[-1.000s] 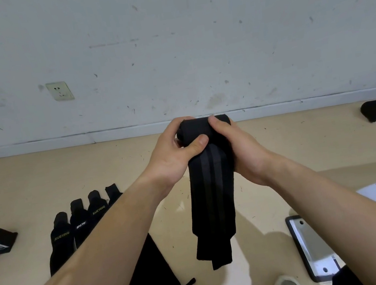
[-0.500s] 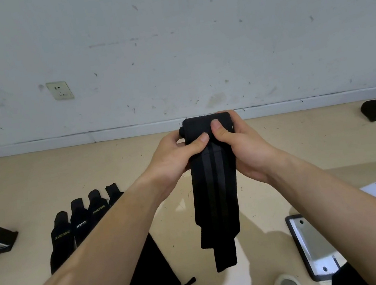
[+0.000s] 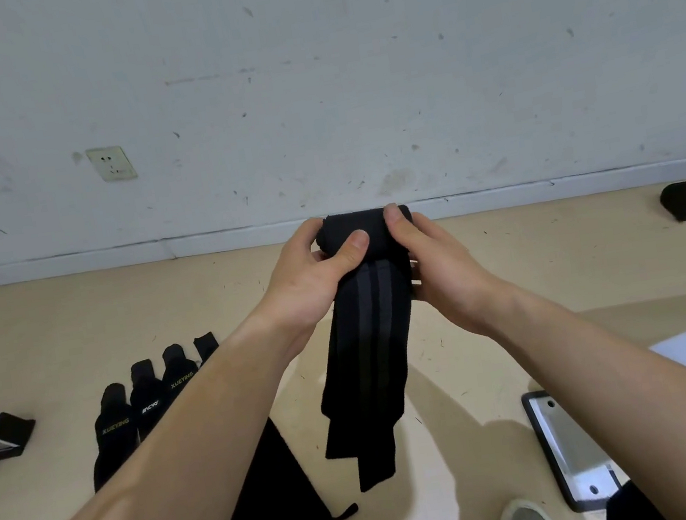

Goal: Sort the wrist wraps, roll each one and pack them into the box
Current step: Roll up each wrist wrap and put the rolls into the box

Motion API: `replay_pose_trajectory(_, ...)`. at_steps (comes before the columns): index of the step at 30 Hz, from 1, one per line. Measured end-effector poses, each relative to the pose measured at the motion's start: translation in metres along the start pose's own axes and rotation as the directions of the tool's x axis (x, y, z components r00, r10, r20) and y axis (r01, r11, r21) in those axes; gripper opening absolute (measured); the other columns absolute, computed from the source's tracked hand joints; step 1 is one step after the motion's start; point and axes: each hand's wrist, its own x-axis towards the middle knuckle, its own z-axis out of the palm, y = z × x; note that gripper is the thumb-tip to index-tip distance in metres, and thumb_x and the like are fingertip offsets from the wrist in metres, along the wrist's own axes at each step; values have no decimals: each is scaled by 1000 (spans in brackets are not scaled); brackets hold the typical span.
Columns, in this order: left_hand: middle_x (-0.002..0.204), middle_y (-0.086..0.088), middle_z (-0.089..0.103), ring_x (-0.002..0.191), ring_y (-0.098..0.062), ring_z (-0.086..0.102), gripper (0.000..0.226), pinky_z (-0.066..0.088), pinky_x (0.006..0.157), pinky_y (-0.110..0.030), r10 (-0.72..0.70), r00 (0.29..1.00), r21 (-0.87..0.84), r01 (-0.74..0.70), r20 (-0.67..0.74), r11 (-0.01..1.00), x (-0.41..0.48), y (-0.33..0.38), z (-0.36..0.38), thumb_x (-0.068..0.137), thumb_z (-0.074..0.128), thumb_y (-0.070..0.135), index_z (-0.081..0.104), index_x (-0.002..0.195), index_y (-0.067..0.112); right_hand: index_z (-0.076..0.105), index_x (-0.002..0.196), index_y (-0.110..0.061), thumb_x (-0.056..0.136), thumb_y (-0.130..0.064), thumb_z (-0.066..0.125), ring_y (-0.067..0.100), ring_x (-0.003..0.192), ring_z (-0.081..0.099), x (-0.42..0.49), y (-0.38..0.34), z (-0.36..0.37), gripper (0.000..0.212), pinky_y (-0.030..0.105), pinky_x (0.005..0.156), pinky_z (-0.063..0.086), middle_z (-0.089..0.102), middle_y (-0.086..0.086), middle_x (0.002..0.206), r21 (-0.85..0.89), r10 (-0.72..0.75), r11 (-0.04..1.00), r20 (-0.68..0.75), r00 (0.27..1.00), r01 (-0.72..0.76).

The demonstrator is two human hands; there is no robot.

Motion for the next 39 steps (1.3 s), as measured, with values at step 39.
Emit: replay_pose_trajectory(39, 111, -10, 78, 101, -25, 77, 57, 59, 99, -48, -38, 999, 63, 38, -1, 997, -2, 8, 1, 84, 75, 48, 64, 126, 11, 57, 126, -15, 100, -26, 63, 24, 92, 73, -1, -4, -2, 29, 34, 79, 58, 71, 12, 105, 122, -79, 989, -27, 996, 82)
